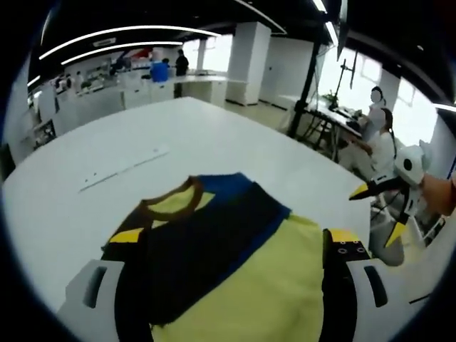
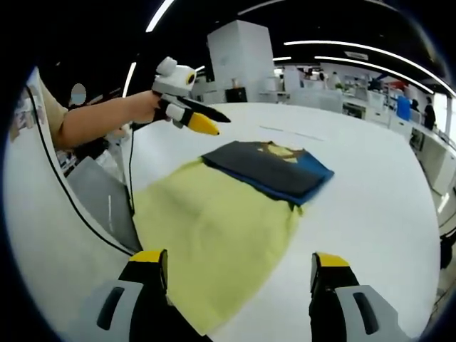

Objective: Fold the garment on the visible template until the final outline fits inside the template.

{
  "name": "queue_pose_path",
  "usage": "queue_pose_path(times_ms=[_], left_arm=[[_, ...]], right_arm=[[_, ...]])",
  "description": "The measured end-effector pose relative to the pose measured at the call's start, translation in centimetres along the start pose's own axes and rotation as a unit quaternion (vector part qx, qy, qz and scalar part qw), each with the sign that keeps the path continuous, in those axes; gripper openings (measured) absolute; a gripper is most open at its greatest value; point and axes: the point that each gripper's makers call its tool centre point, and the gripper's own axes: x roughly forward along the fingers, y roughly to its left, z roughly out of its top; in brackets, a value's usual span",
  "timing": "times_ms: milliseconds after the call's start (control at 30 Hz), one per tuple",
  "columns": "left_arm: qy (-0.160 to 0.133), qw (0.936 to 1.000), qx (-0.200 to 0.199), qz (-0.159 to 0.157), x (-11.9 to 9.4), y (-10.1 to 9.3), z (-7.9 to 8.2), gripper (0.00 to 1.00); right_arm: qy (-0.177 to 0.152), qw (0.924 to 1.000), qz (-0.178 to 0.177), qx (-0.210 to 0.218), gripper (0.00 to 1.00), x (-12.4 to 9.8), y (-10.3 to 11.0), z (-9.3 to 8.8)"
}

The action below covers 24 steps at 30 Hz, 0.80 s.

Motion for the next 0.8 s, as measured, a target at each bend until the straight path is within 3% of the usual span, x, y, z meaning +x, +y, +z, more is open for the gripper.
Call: queue_pose_path(times_ms=[800], left_arm=[[0.000, 0.9988, -0.039, 0.029, -5.0, 1.2, -4.3, 0.99]], right_arm=[[0.003, 0.9999, 0.006, -0.009, 0.81, 0.6, 1.2, 0.5]])
